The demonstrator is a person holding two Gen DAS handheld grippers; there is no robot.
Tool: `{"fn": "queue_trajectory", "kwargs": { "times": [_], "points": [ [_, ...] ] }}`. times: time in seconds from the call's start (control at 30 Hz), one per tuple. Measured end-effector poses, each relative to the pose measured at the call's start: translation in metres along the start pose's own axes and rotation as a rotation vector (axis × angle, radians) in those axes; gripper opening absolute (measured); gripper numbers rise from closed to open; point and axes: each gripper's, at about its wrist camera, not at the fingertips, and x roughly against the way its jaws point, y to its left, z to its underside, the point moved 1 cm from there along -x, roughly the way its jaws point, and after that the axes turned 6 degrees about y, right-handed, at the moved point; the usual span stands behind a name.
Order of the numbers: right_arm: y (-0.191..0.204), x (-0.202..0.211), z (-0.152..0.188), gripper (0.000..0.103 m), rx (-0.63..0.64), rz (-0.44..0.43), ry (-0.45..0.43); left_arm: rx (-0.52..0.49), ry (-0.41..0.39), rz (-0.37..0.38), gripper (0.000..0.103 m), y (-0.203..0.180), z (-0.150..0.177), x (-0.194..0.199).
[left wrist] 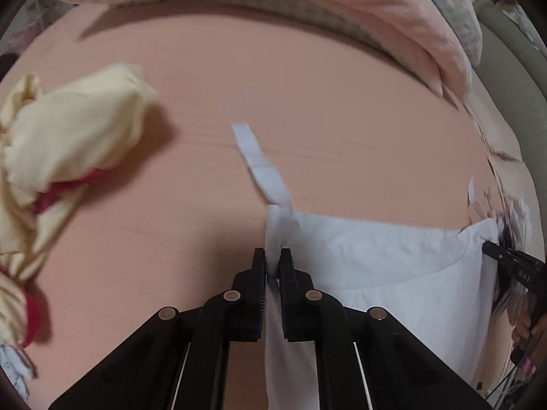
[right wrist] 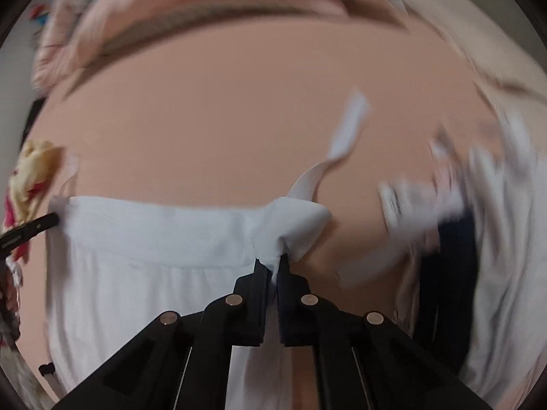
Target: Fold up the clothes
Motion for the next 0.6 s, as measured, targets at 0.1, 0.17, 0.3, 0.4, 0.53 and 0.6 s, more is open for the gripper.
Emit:
{"fn": "queue_trajectory", "kwargs": {
  "times": [0.1,0.17,0.3,0.4,0.53,0.6],
  "points": [
    [0.017,0.027,-0.015,0.002,0.053,-0.031,-0.085,0.008,-0.021,-0.011,0.006,0.008,-0.008,0.006],
    [0.021,0.037,-0.025,0.002,0.069,-0.041,-0.133,0.013,-0.035,-0.018,0.006,0.013,-0.014,0.010],
    [0.000,-0.007,-0.038,0.003,0.021,-0.040,-0.057,0.026,-0.050,-0.034,0.009,0.023,-0.024,0.014],
    [-0.015,-0.044,-0.040,0.004,-0.036,-0.067,0.045,0.059,0.028,-0.050,0.012,0.029,-0.030,-0.009],
    [-0.005,0.001,-0.042,0.010,-0.045,-0.001,-0.076,0.041,-0.097,-0.031,0.035,0.022,-0.030,0.035],
    [0.008,0.018,-0.037,0.015,0.015,0.035,-0.127,-0.015,-0.093,-0.039,0.038,0.015,-0.025,0.042]
  ]
}}
